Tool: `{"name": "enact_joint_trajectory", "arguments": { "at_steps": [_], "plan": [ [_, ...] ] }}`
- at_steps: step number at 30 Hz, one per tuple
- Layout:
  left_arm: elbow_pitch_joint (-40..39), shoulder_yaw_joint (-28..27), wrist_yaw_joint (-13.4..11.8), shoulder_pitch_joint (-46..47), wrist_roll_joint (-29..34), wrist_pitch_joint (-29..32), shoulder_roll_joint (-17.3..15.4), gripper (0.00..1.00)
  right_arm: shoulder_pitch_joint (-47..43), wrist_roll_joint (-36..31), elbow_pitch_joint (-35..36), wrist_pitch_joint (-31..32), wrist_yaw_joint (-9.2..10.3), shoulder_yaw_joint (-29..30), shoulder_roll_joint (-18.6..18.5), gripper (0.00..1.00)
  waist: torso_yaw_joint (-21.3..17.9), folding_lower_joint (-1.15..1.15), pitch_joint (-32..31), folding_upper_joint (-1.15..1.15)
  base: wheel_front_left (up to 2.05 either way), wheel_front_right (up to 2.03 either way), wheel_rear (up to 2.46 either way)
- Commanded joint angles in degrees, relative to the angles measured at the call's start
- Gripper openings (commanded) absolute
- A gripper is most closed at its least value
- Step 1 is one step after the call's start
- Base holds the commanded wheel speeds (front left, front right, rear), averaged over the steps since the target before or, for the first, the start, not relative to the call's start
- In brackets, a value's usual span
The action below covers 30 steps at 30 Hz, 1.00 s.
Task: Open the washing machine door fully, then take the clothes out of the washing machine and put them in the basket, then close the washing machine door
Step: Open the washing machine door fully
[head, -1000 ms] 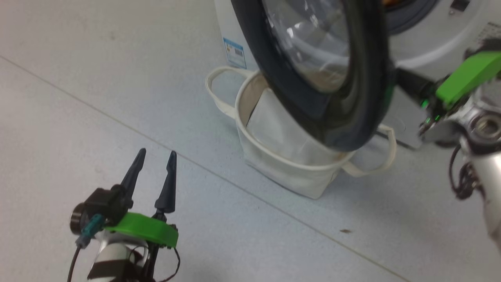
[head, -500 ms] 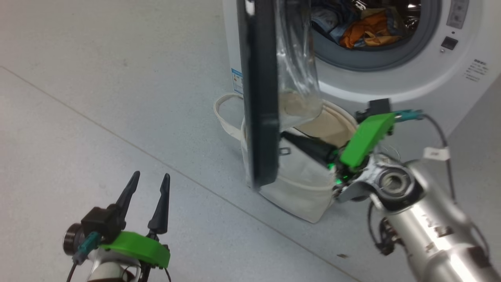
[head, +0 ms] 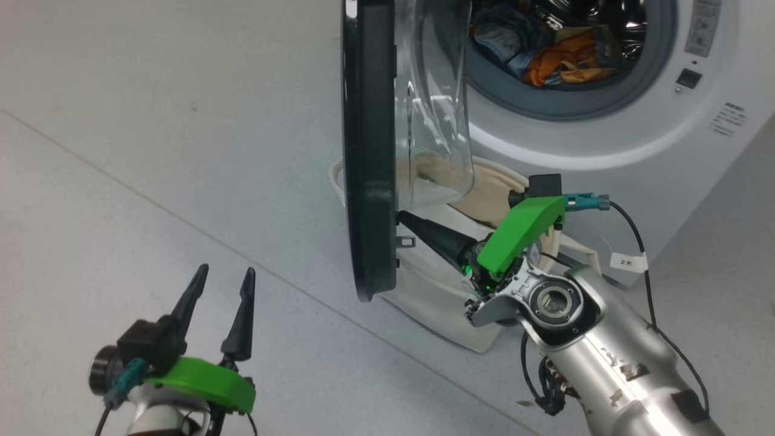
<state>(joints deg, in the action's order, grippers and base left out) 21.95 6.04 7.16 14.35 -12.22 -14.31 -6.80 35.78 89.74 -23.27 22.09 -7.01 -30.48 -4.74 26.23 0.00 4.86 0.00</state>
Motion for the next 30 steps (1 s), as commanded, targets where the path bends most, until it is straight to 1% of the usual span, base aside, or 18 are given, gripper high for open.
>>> {"name": "enact_joint_trajectory", "arguments": {
  "at_steps": [1,5,8,11,16,17,19,21,23,25,27,30],
  "plan": [
    [-2.04,-2.76,0.33,1.01,-0.25,-0.69,-1.92,1.00,0.06,-1.47,1.97,-1.09,-0.47,-1.10,1.43,1.00,-1.03,0.00,-0.68,0.00,0.00,0.00,0.00],
    [-1.97,-3.65,0.33,0.57,-0.35,-0.69,-2.88,1.00,-1.15,-3.85,2.72,-3.31,-0.47,-2.57,0.13,1.00,-2.95,0.00,-1.58,0.00,0.00,0.00,0.00],
    [-2.15,-5.00,0.33,0.15,-0.47,-0.69,-4.39,1.00,-2.59,-7.29,4.80,-7.54,-0.47,-4.29,-2.33,1.00,-5.56,0.00,-2.36,0.00,0.00,0.00,0.00],
    [-2.60,-6.90,0.28,-0.36,-0.83,-0.69,-5.89,1.00,-3.63,-13.74,6.48,-15.43,-0.47,-6.99,-6.03,1.00,-8.66,0.00,-2.87,0.00,0.00,0.00,0.00],
    [-3.68,-10.00,0.08,-1.27,-1.56,-0.69,-8.19,1.00,-5.65,-20.92,6.16,-30.75,-0.47,-9.35,-10.90,1.00,-13.68,0.00,-3.20,0.00,0.00,0.00,0.00],
    [-3.87,-10.49,0.04,-1.43,-1.60,-0.69,-8.69,1.00,-5.95,-22.23,5.77,-33.13,-0.47,-9.66,-11.79,1.00,-14.59,0.00,-3.19,0.00,0.00,0.00,0.00],
    [-4.22,-11.37,0.00,-1.80,-1.74,-0.69,-9.60,1.00,-6.64,-25.17,4.84,-35.77,-0.47,-9.65,-13.38,1.00,-16.35,0.00,-3.35,0.00,0.00,0.00,0.00],
    [-4.46,-12.10,0.01,-2.35,-1.83,-0.69,-10.60,1.00,-7.60,-28.70,3.99,-36.80,-0.47,-8.20,-14.46,1.00,-18.08,0.00,-3.48,0.00,0.00,0.00,0.00],
    [-4.66,-12.79,0.00,-2.99,-1.95,-0.69,-11.56,1.00,-8.86,-32.58,4.23,-37.02,-0.47,-4.54,-14.58,1.00,-19.84,0.00,-3.60,0.00,0.00,0.00,0.00],
    [-4.95,-13.56,-0.05,-3.77,-2.21,-0.69,-12.34,1.00,-11.21,-36.69,5.64,-37.05,-0.47,0.68,-13.77,1.00,-21.46,0.00,-3.96,0.00,0.00,0.00,0.00],
    [-5.35,-14.51,-0.22,-4.79,-2.65,-0.69,-12.89,1.00,-14.00,-40.84,7.17,-37.06,-0.47,4.71,-12.68,1.00,-22.97,0.00,-4.33,0.00,0.00,0.00,0.00],
    [-5.95,-15.65,-0.44,-6.36,-3.35,-0.69,-13.28,1.00,-17.95,-45.44,9.01,-37.07,-0.47,8.86,-11.28,1.00,-24.65,0.00,-4.97,0.00,0.00,0.00,0.00]
  ]
}}
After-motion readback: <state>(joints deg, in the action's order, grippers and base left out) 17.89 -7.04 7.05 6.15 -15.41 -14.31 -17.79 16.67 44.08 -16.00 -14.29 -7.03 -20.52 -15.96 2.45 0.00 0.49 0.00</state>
